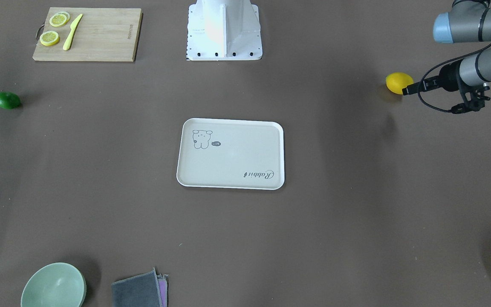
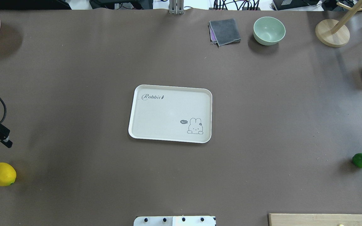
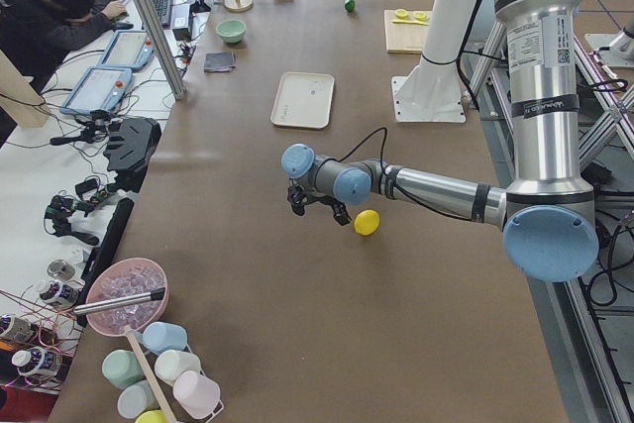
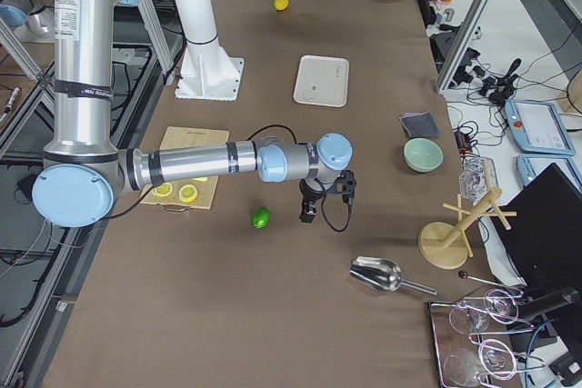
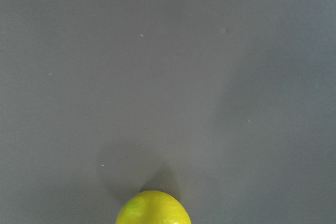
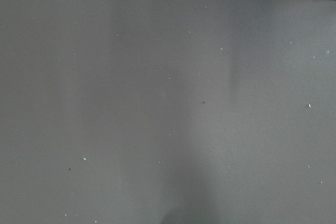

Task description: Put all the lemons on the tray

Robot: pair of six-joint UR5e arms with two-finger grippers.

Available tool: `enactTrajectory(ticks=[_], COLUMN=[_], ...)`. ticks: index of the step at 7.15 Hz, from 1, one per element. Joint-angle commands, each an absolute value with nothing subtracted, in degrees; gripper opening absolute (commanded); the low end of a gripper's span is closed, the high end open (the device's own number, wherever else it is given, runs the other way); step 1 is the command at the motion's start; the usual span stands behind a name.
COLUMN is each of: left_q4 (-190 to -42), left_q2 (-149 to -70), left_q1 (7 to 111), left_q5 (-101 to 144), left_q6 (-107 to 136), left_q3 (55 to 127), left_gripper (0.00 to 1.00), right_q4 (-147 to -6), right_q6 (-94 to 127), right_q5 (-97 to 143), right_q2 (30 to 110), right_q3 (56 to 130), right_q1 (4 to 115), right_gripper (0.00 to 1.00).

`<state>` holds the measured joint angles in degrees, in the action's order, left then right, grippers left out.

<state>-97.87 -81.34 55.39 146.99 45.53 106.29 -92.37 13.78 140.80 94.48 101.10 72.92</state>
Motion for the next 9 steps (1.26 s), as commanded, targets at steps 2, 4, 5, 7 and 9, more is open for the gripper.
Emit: enactTrajectory(ticks=[2, 4, 5, 7, 9], left_q4=[-104.2, -104.1, -104.1, -104.2, -104.2], left_q2=[-72.5, -70.8, -71.1, -72.1, -74.8], left_q1=[46.5, 45.4, 45.3, 46.2, 46.6], left_q5=[137.8, 133.4, 132.5, 132.8, 132.6], left_q6=[35.8, 27.6, 23.8, 19.4, 12.5], left_q3=[113.9, 114.2, 114.1, 115.5, 115.1], left_gripper=[0.98, 0.97, 0.96, 0.97, 0.97], right_q4=[-92.4, -92.4, -92.4, -92.4, -92.4], right_q6=[13.7, 13.8, 13.8, 13.7, 13.8], right_q5=[140.8, 140.8, 140.8, 140.8, 140.8], right_q2=[94.5, 94.5, 94.5, 94.4, 94.5], right_q3=[101.3, 101.5, 101.7, 101.7, 101.5], right_q1=[72.9, 72.8, 72.7, 72.6, 72.6], right_gripper=[1.00, 1.00, 1.00, 1.00, 1.00])
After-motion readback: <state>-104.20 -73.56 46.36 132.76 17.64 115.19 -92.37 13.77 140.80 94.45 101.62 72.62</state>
